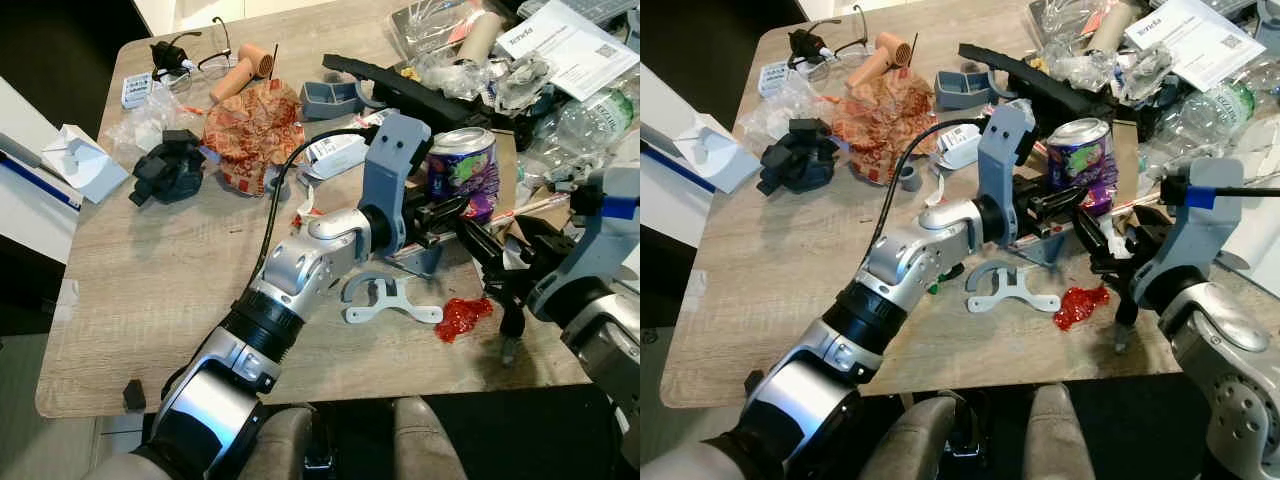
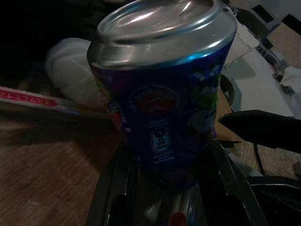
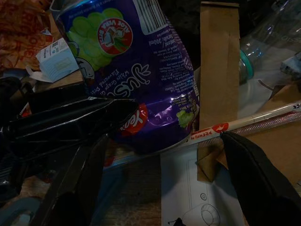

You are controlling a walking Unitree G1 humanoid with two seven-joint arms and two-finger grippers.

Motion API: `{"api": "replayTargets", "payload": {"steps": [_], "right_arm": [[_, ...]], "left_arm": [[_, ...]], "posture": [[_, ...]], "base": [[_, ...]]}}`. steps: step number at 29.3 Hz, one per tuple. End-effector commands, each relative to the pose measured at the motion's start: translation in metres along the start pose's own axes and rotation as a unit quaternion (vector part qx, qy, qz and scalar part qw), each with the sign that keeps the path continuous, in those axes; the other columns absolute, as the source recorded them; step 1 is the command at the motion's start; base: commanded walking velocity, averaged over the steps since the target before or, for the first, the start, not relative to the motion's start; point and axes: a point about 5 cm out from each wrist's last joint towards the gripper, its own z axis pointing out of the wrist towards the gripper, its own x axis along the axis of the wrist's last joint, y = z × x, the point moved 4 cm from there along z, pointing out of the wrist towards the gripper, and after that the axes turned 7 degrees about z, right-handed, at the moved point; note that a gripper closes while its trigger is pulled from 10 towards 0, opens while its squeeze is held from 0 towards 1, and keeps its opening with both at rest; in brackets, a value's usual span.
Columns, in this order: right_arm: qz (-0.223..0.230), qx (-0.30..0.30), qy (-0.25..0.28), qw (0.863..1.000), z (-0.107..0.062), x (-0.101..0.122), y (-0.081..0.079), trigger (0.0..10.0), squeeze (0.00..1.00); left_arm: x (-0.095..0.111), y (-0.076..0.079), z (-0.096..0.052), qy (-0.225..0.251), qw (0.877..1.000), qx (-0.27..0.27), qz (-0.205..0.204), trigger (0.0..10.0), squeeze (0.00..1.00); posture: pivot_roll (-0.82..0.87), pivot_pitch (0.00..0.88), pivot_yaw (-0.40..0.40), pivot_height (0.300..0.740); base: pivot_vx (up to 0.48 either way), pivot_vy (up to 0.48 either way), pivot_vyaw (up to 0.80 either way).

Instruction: Picking trash to rubbish bin

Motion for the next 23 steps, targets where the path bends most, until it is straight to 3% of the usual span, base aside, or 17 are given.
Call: {"api": "replayTargets", "payload": {"steps": [1, 6, 8, 9, 10, 11, 12, 13, 15, 17, 19, 22, 23], "right_arm": [[-0.004, 0.012, 0.028, 1.0, 0.0, 0.011, -0.005, 10.0, 0.0], [-0.009, 0.012, 0.021, 1.0, 0.002, 0.009, -0.003, 10.0, 0.0], [-0.011, 0.012, 0.02, 1.0, 0.004, 0.009, -0.002, 10.0, 0.0], [-0.012, 0.013, 0.021, 1.0, 0.004, 0.01, -0.002, 10.0, 0.0], [-0.012, 0.013, 0.021, 1.0, 0.004, 0.01, -0.002, 10.0, 0.0], [-0.013, 0.014, 0.023, 1.0, 0.005, 0.011, -0.002, 10.0, 0.0], [-0.014, 0.016, 0.025, 0.999, 0.006, 0.013, -0.002, 10.0, 0.0], [-0.014, 0.016, 0.025, 0.999, 0.006, 0.013, -0.002, 10.0, 0.0], [-0.015, 0.024, 0.031, 0.999, 0.01, 0.018, -0.002, 10.0, 0.0], [-0.015, 0.024, 0.031, 0.999, 0.01, 0.018, -0.002, 10.0, 0.0], [-0.016, 0.036, 0.037, 0.999, 0.016, 0.022, -0.004, 10.0, 0.0], [-0.017, 0.042, 0.039, 0.998, 0.019, 0.024, -0.005, 10.0, 0.0], [-0.018, 0.052, 0.042, 0.998, 0.023, 0.027, -0.008, 10.0, 0.0]], "left_arm": [[-0.021, 0.062, 0.026, -0.007, 0.993, -0.081, -0.087, 0.0, 0.0], [-0.004, 0.052, 0.023, 0.033, 0.99, -0.076, -0.112, 0.0, 0.0], [0.017, 0.038, 0.015, 0.086, 0.983, -0.073, -0.145, 0.3, 0.0], [0.026, 0.03, 0.01, 0.106, 0.98, -0.07, -0.156, 3.8, 0.0], [0.026, 0.03, 0.01, 0.106, 0.98, -0.07, -0.156, 3.8, 0.0], [0.033, 0.021, 0.004, 0.123, 0.977, -0.067, -0.162, 10.0, 0.0], [0.041, 0.008, -0.005, 0.141, 0.975, -0.06, -0.162, 10.0, 0.0], [0.041, 0.008, -0.005, 0.141, 0.975, -0.06, -0.162, 10.0, 0.0], [0.052, -0.017, -0.026, 0.169, 0.973, -0.037, -0.151, 10.0, 0.0], [0.052, -0.017, -0.026, 0.169, 0.973, -0.037, -0.151, 10.0, 0.0], [0.057, -0.038, -0.043, 0.185, 0.973, -0.012, -0.137, 10.0, 0.0], [0.059, -0.045, -0.05, 0.189, 0.973, -0.002, -0.13, 10.0, 0.0], [0.059, -0.054, -0.058, 0.191, 0.974, 0.015, -0.12, 10.0, 0.0]], "posture": [[-0.31, 0.263, 0.195, 0.74], [-0.31, 0.246, 0.188, 0.74], [-0.31, 0.232, 0.183, 0.74], [-0.31, 0.232, 0.183, 0.74], [-0.31, 0.232, 0.183, 0.74], [-0.31, 0.223, 0.179, 0.74], [-0.31, 0.211, 0.171, 0.74], [-0.31, 0.211, 0.171, 0.74], [-0.3, 0.186, 0.156, 0.74], [-0.3, 0.186, 0.156, 0.74], [-0.29, 0.16, 0.138, 0.74], [-0.29, 0.157, 0.135, 0.74], [-0.28, 0.133, 0.116, 0.74]], "base": [[0.0, 0.0, 0.0], [0.0, 0.0, 0.0], [0.0, 0.0, 0.0], [0.0, 0.0, 0.0], [0.0, 0.0, 0.0], [0.0, 0.0, 0.0], [0.0, 0.0, 0.0], [0.0, 0.0, 0.0], [0.0, 0.0, 0.0], [0.0, 0.0, 0.0], [0.0, 0.0, 0.0], [0.0, 0.0, 0.0], [0.0, 0.0, 0.0]]}}
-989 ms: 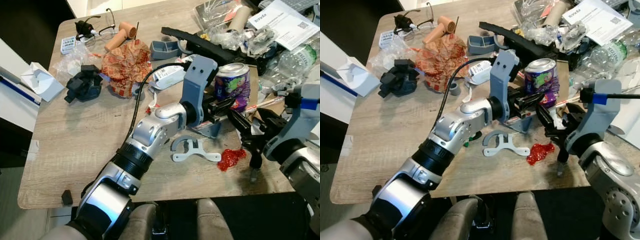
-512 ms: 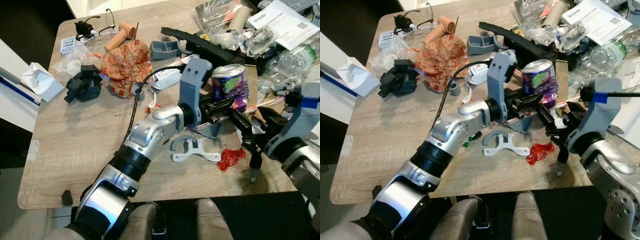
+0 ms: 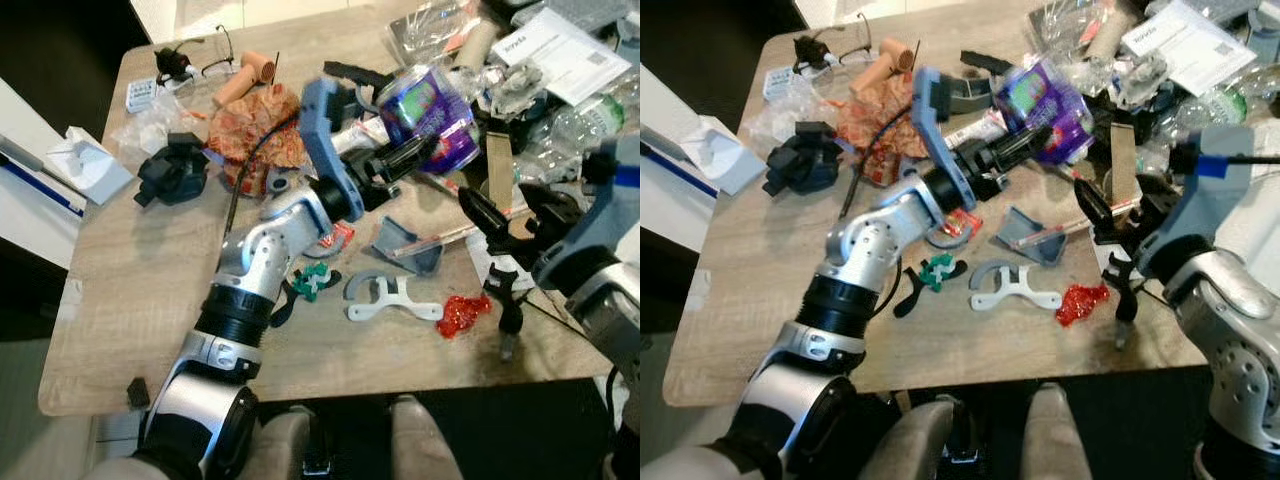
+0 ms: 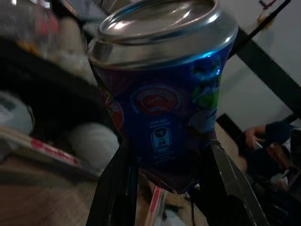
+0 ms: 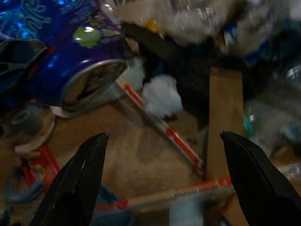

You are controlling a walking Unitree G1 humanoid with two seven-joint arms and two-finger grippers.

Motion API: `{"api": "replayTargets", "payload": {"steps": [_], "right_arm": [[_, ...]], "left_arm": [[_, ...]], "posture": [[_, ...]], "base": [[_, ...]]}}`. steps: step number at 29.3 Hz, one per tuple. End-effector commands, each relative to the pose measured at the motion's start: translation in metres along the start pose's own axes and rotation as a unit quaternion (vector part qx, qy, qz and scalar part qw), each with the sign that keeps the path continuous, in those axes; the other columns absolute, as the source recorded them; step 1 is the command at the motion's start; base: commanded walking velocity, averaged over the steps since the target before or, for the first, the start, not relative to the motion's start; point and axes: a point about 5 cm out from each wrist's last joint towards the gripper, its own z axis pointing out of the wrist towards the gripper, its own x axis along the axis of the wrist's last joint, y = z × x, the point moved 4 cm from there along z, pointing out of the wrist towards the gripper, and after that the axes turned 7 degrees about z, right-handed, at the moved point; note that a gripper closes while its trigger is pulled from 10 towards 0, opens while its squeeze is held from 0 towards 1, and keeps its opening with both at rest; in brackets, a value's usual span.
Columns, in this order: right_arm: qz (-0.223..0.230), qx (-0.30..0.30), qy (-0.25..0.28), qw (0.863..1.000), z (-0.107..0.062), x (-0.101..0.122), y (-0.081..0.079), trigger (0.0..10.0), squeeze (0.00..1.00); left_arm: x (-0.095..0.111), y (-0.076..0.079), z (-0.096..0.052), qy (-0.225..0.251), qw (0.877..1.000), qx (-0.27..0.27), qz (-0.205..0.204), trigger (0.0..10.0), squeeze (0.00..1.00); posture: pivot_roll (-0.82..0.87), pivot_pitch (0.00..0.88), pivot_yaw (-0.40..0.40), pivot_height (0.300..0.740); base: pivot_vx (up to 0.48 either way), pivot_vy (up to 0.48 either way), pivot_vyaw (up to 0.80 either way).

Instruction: Picking trash to rubbish bin

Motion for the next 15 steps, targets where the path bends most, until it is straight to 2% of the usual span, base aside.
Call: {"api": "replayTargets", "payload": {"steps": [1, 2, 3, 6, 7, 8, 9, 10, 14, 15], "right_arm": [[-0.005, 0.028, 0.004, 1.0, 0.007, 0.003, -0.007, 10.0, 0.0], [-0.005, 0.028, 0.004, 1.0, 0.007, 0.003, -0.007, 10.0, 0.0], [-0.004, 0.04, 0.007, 0.999, 0.013, 0.006, -0.009, 10.0, 0.0], [-0.005, 0.053, 0.011, 0.999, 0.018, 0.008, -0.012, 10.0, 0.0], [-0.005, 0.069, 0.014, 0.998, 0.021, 0.011, -0.016, 10.0, 0.0], [-0.005, 0.069, 0.014, 0.998, 0.021, 0.011, -0.016, 10.0, 0.0], [-0.006, 0.081, 0.015, 0.997, 0.026, 0.013, -0.018, 10.0, 0.0], [-0.006, 0.081, 0.015, 0.997, 0.026, 0.013, -0.018, 10.0, 0.0], [-0.007, 0.117, 0.009, 0.993, 0.036, 0.01, -0.027, 10.0, 0.0], [-0.007, 0.117, 0.009, 0.993, 0.036, 0.01, -0.027, 10.0, 0.0]], "left_arm": [[0.012, -0.017, -0.018, 0.016, 0.999, 0.029, 0.026, 10.0, 0.0], [0.012, -0.017, -0.018, 0.016, 0.999, 0.029, 0.026, 10.0, 0.0], [0.012, -0.026, -0.024, 0.013, 0.998, 0.05, 0.038, 10.0, 0.0], [0.012, -0.035, -0.031, 0.008, 0.996, 0.07, 0.05, 10.0, 0.0], [0.011, -0.045, -0.041, 0.002, 0.993, 0.099, 0.065, 10.0, 0.0], [0.011, -0.045, -0.041, 0.002, 0.993, 0.099, 0.065, 10.0, 0.0], [0.011, -0.054, -0.048, -0.002, 0.99, 0.121, 0.074, 10.0, 0.0], [0.011, -0.054, -0.048, -0.002, 0.99, 0.121, 0.074, 10.0, 0.0], [0.019, -0.087, -0.083, -0.009, 0.97, 0.212, 0.12, 10.0, 0.0], [0.019, -0.087, -0.083, -0.009, 0.97, 0.212, 0.12, 10.0, 0.0]], "posture": [[-0.27, 0.119, 0.103, 0.74], [-0.27, 0.119, 0.103, 0.74], [-0.26, 0.099, 0.082, 0.74], [-0.25, 0.089, 0.074, 0.74], [-0.24, 0.077, 0.063, 0.74], [-0.24, 0.077, 0.063, 0.74], [-0.23, 0.059, 0.051, 0.74], [-0.23, 0.059, 0.051, 0.74], [-0.21, 0.009, 0.025, 0.74], [-0.21, 0.009, 0.025, 0.74]], "base": [[0.0, 0.0, 0.0], [0.0, 0.0, 0.0], [0.0, 0.0, 0.0], [0.0, 0.0, 0.0], [0.0, 0.0, 0.0], [0.0, 0.0, 0.0], [0.0, 0.0, 0.0], [0.0, 0.0, 0.0], [0.0, 0.0, 0.0], [0.0, 0.0, 0.0]]}}
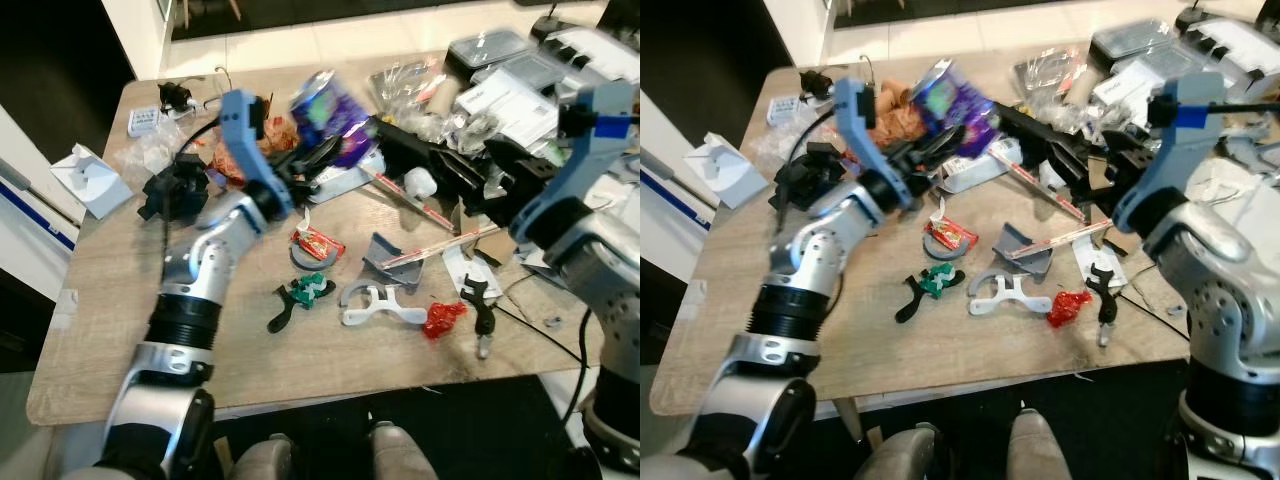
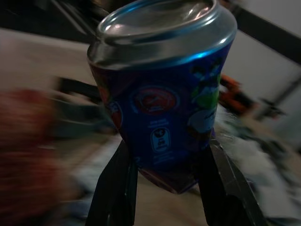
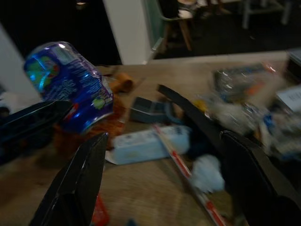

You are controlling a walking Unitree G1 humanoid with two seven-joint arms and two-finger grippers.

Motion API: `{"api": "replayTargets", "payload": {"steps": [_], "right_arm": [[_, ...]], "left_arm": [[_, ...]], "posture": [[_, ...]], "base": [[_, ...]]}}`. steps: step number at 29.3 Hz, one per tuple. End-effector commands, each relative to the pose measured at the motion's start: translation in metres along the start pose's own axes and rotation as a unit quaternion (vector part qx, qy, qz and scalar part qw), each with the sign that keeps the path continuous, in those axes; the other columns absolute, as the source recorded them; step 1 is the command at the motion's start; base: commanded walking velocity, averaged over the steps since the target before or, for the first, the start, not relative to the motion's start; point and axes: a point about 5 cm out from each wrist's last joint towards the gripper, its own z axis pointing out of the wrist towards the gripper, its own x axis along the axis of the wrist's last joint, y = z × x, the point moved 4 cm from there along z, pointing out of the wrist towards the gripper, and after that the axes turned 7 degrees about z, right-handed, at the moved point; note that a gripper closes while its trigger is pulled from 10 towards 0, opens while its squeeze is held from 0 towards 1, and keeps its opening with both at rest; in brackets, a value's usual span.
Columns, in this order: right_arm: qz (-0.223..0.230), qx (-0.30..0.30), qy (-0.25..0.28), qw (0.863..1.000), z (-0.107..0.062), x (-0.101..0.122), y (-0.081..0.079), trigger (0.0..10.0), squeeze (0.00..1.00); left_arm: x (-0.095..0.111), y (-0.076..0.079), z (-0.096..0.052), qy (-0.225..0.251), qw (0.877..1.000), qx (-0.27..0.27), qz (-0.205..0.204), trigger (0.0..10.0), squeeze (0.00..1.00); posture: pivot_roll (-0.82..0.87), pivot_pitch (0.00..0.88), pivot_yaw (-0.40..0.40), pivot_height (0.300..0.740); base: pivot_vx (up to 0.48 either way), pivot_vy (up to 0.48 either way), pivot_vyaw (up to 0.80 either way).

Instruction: Picking trash to rubbish bin

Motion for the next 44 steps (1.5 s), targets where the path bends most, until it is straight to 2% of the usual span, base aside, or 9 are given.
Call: {"api": "replayTargets", "payload": {"steps": [1, 8, 16, 23, 25, 29, 33, 37, 44], "right_arm": [[0.001, 0.015, -0.009, 1.0, 0.003, -0.007, -0.003, 10.0, 0.0], [0.001, 0.049, -0.06, 0.997, 0.012, -0.046, -0.009, 10.0, 0.0], [-0.019, 0.048, -0.073, 0.996, 0.018, -0.067, -0.008, 10.0, 0.0], [-0.004, 0.041, -0.056, 0.998, 0.024, -0.081, -0.014, 10.0, 0.0], [-0.013, 0.016, -0.055, 0.998, 0.035, -0.094, -0.008, 10.0, 0.0], [-0.009, 0.0, -0.037, 0.999, 0.04, -0.1, -0.001, 10.0, 0.0], [-0.012, 0.03, -0.015, 0.999, 0.032, -0.104, -0.007, 10.0, 0.0], [0.002, 0.037, 0.003, 0.999, 0.028, -0.106, -0.008, 10.0, 0.0], [0.007, 0.034, 0.009, 0.999, 0.037, -0.113, -0.004, 10.0, 0.0]], "left_arm": [[0.0, -0.017, -0.009, -0.001, 0.999, 0.037, 0.025, 10.0, 0.0], [0.016, -0.056, -0.027, 0.008, 0.987, 0.119, 0.106, 10.0, 0.0], [0.026, -0.068, -0.029, 0.03, 0.977, 0.158, 0.138, 10.0, 0.0], [-0.001, -0.056, -0.038, 0.017, 0.973, 0.151, 0.176, 10.0, 0.0], [-0.023, -0.05, -0.045, -0.008, 0.966, 0.153, 0.209, 10.0, 0.0], [-0.039, -0.045, -0.054, -0.014, 0.962, 0.172, 0.212, 10.0, 0.0], [-0.043, -0.041, -0.064, -0.009, 0.953, 0.18, 0.244, 10.0, 0.0], [-0.046, -0.047, -0.073, -0.007, 0.952, 0.2, 0.233, 10.0, 0.0], [-0.041, -0.054, -0.067, 0.005, 0.952, 0.213, 0.221, 10.0, 0.0]], "posture": [[-0.2, 0.001, 0.023, 0.74], [-0.17, 0.0, 0.027, 0.74], [-0.15, 0.0, 0.009, 0.74], [-0.1, 0.0, -0.024, 0.74], [-0.09, 0.0, -0.035, 0.74], [-0.06, 0.0, -0.029, 0.74], [-0.05, 0.0, -0.029, 0.74], [-0.03, 0.0, -0.035, 0.74], [-0.04, 0.0, -0.017, 0.74]], "base": [[0.0, 0.0, 0.0], [0.0, 0.0, 0.0], [0.0, 0.0, 0.0], [0.0, 0.0, 0.0], [0.0, 0.0, 0.0], [0.0, 0.0, 0.0], [0.0, 0.0, 0.0], [0.0, 0.0, 0.0], [0.0, 0.0, 0.0]]}}
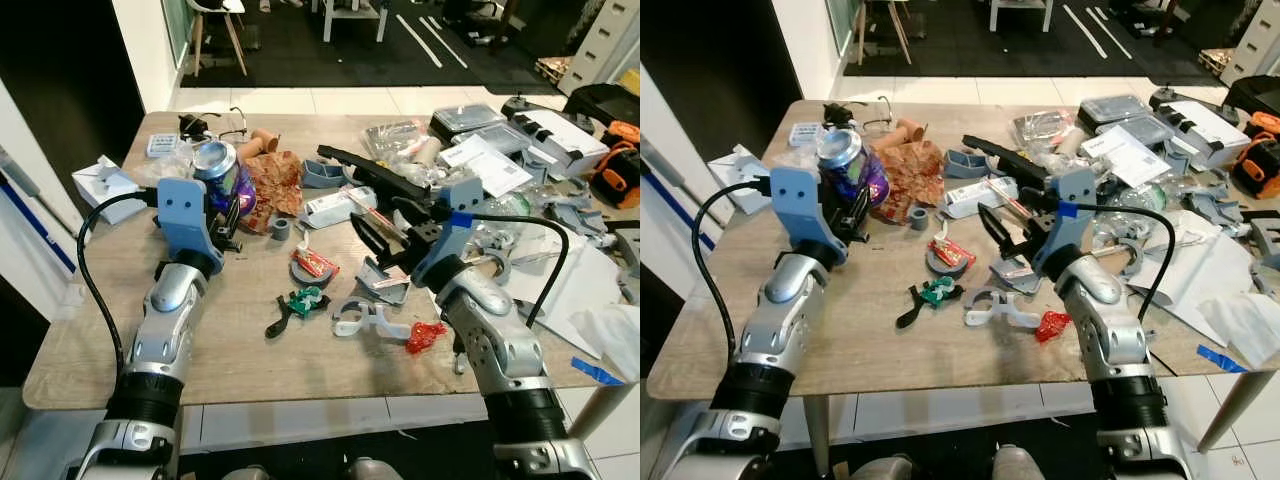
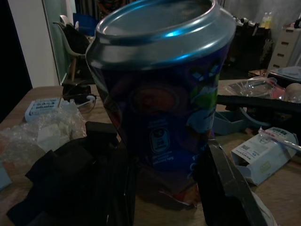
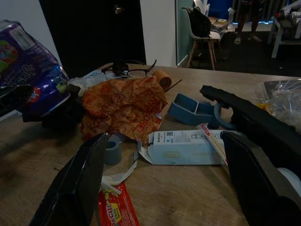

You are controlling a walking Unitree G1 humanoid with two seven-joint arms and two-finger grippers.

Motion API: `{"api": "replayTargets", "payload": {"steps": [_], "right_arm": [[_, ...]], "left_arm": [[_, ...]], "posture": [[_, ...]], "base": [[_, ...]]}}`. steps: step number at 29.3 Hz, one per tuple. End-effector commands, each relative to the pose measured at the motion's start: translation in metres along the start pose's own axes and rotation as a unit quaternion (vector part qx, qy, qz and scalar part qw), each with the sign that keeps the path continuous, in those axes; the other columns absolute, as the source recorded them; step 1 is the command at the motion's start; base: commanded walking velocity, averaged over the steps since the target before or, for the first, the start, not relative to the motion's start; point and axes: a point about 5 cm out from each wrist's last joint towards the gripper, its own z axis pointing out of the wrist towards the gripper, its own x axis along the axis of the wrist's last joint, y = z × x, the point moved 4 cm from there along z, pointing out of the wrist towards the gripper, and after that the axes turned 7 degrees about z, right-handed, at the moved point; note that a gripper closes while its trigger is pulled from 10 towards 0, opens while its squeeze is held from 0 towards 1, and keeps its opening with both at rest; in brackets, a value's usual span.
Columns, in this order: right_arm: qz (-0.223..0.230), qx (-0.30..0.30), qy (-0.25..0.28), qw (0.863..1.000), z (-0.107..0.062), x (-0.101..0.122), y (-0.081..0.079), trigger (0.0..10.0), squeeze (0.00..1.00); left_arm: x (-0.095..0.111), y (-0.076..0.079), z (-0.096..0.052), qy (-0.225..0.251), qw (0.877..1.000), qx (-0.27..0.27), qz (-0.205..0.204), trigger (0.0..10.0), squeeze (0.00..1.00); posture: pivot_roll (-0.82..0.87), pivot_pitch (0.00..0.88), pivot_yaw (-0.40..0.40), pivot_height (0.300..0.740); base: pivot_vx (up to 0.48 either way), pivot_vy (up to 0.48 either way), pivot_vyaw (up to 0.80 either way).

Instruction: Picking trash to rubbish bin

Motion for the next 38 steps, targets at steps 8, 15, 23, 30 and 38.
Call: {"api": "replayTargets", "payload": {"steps": [8, 15, 23, 30, 38], "right_arm": [[0.008, 0.008, 0.007, 1.0, 0.005, -0.003, 0.0, 10.0, 0.0], [0.013, 0.009, 0.008, 1.0, 0.01, -0.005, 0.003, 10.0, 0.0], [0.012, 0.014, 0.005, 1.0, 0.012, -0.006, 0.005, 10.0, 0.0], [0.011, 0.015, 0.005, 1.0, 0.013, -0.006, 0.006, 10.0, 0.0], [0.015, 0.015, 0.006, 1.0, 0.014, -0.007, 0.007, 10.0, 0.0]], "left_arm": [[-0.001, 0.001, 0.008, -0.001, 1.0, 0.005, -0.023, 10.0, 0.0], [-0.001, 0.003, 0.011, 0.001, 1.0, 0.002, -0.027, 10.0, 0.0], [-0.001, 0.005, 0.014, 0.002, 1.0, -0.003, -0.031, 10.0, 0.0], [-0.001, 0.005, 0.015, 0.002, 0.999, -0.005, -0.032, 10.0, 0.0], [-0.003, 0.009, 0.016, -0.002, 0.999, -0.024, -0.032, 10.0, 0.0]], "posture": [[-0.04, 0.0, -0.017, 0.74], [-0.05, 0.0, -0.023, 0.74], [-0.05, 0.0, -0.023, 0.74], [-0.05, 0.0, -0.024, 0.74], [-0.05, 0.0, -0.023, 0.74]], "base": [[-0.128, 0.0, 0.0], [-0.346, 0.0, 0.0], [-0.337, 0.0, 0.0], [-0.335, 0.0, 0.0], [-0.334, 0.0, 0.0]]}}
